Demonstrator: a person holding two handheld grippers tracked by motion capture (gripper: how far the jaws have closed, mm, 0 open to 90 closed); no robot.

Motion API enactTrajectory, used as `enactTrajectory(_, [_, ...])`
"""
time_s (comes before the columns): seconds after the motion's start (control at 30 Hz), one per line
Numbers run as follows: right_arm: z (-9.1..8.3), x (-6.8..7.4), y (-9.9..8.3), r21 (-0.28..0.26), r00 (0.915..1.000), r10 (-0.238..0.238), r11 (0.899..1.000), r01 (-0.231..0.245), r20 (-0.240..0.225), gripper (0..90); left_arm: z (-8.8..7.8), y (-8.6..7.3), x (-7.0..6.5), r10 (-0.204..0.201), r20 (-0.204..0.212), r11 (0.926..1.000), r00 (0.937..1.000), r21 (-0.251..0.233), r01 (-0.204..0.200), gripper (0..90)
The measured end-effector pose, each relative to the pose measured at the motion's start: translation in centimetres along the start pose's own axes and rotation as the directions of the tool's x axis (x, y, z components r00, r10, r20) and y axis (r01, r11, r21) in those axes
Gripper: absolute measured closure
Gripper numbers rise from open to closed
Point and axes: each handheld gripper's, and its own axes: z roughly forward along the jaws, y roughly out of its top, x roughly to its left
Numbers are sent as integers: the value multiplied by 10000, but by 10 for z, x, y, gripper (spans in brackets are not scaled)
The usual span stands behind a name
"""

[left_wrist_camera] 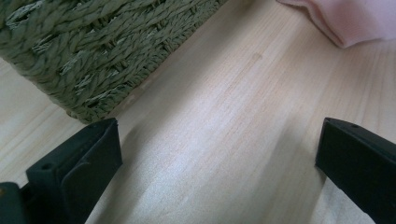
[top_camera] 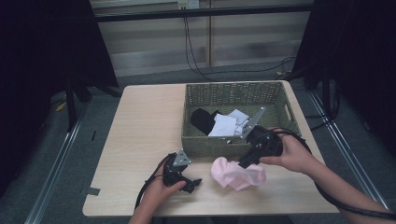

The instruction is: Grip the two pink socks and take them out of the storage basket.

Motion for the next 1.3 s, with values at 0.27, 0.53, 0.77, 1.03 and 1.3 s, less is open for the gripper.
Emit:
enactTrajectory(0.27, [-3,-2,-12,-241,9992,263,9994,-256,301,597,0,0,0,1,-2,10000,10000,0,-1,0])
enactTrajectory(0.53, [-2,-8,-29,-587,9970,540,9970,-507,558,508,0,0,0,4,-2,10000,10000,3,-4,0])
enactTrajectory(0.77, [0,-12,-44,-793,9936,708,9948,-638,882,456,0,0,0,-1,-1,10000,10000,1,1,0])
enactTrajectory(1.03, [1,-17,-66,-1149,9865,1124,9885,-988,1189,412,0,0,0,7,-3,10000,10000,7,-7,0])
enactTrajectory(1.3, [5,-22,-89,-1591,9827,1370,9804,-1164,1250,378,0,0,0,21,-11,10000,10000,4,-21,0])
